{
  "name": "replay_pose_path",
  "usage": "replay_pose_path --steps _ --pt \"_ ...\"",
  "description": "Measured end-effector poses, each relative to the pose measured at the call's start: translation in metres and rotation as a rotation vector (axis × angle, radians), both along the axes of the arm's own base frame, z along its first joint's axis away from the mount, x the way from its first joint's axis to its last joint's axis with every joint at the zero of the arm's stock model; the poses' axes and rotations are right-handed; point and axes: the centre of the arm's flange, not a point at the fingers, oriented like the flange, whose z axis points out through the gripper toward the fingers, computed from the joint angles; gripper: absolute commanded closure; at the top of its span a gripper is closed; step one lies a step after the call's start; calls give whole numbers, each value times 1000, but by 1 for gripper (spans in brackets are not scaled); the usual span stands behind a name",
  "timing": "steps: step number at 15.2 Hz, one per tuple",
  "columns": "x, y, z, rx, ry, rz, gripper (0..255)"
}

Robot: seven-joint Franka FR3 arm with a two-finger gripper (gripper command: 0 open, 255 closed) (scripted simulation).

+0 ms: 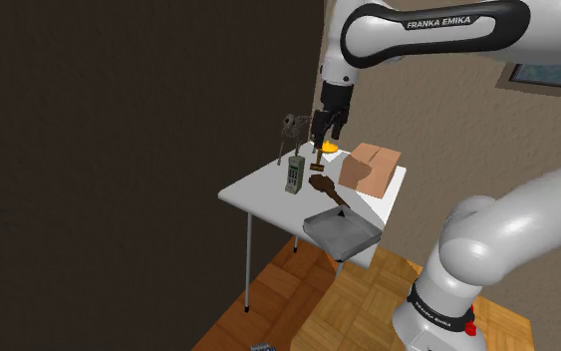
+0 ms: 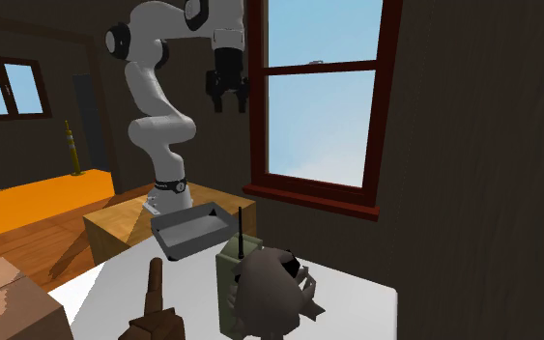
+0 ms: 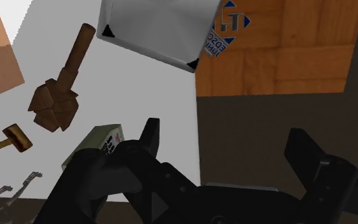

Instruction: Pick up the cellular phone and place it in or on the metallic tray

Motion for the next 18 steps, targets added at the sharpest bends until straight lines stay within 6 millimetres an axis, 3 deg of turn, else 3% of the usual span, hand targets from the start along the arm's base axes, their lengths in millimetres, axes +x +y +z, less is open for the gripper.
replay_pose_path --steps 9,13,18 --pt "98 -53 -48 44 22 -265 0" --pt "140 -87 -68 64 32 -384 0" --pt "180 -134 -98 89 45 -531 0"
